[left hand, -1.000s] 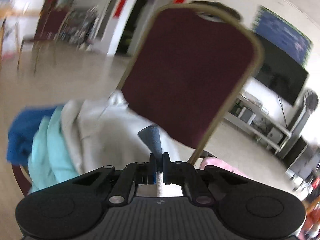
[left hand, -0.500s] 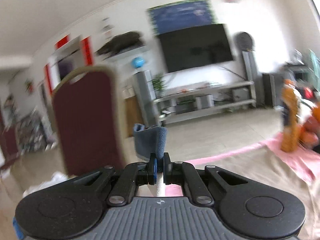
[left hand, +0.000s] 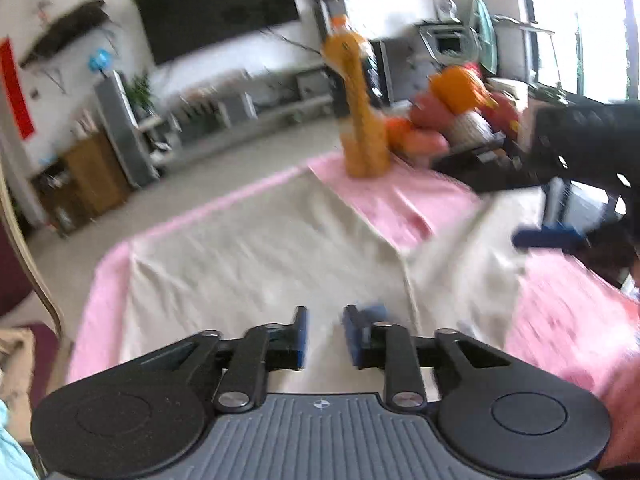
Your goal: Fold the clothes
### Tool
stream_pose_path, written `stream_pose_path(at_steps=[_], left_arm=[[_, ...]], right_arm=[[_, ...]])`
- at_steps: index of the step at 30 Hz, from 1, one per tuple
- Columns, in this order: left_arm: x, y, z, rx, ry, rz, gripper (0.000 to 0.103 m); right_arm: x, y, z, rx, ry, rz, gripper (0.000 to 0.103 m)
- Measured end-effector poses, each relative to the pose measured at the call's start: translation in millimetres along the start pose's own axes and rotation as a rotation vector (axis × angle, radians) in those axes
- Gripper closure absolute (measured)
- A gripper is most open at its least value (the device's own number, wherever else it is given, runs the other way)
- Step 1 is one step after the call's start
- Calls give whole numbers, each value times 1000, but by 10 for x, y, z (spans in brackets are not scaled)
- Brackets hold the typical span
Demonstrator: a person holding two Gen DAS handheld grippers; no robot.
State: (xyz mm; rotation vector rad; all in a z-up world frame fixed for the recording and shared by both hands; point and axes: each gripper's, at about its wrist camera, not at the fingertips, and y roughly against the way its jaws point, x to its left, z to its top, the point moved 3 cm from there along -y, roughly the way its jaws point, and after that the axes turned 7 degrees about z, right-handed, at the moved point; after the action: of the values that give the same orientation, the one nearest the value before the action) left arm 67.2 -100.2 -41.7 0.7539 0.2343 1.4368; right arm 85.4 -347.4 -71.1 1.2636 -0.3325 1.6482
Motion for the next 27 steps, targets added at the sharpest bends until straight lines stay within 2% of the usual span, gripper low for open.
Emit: stream_pose_path(at_steps=[2, 4, 7, 9, 12, 14, 15, 17, 21, 24, 26, 27], left_arm=[[220, 45, -124, 50, 7, -4, 67], [648, 25, -274, 108, 44, 37, 67], [1304, -62, -474, 185, 85, 160, 69], [1706, -120, -624, 236, 112, 251, 70], [2110, -234, -861, 290, 258, 296, 69], [2239, -315, -1002, 329, 376, 298, 68], [2285, -358, -1058, 348, 425, 299, 68], [2283, -440, -1100, 382, 458, 309, 68], [2175, -509, -1067, 353, 371, 314, 68], [2033, -713, -1119, 419, 298, 296, 68], [1944, -834, -1200, 498, 214, 333, 62], [1918, -811, -1192, 489, 183, 357, 62]], right_arm=[[-34, 19, -4, 8, 14, -33, 42], [-19, -14, -38, 47, 42, -75, 42], [66, -174, -157, 180, 95, -147, 42], [168, -358, -265, 308, 144, -169, 42], [272, -672, -382, 442, 223, -209, 42], [265, -876, -408, 461, 262, -246, 60], [226, -974, -411, 457, 268, -262, 77], [142, -1149, -419, 445, 274, -290, 79], [19, -1326, -465, 404, 281, -327, 78], [77, -1432, -548, 395, 391, -379, 72], [83, -1493, -620, 408, 445, -400, 72], [95, -1501, -648, 406, 469, -403, 72]])
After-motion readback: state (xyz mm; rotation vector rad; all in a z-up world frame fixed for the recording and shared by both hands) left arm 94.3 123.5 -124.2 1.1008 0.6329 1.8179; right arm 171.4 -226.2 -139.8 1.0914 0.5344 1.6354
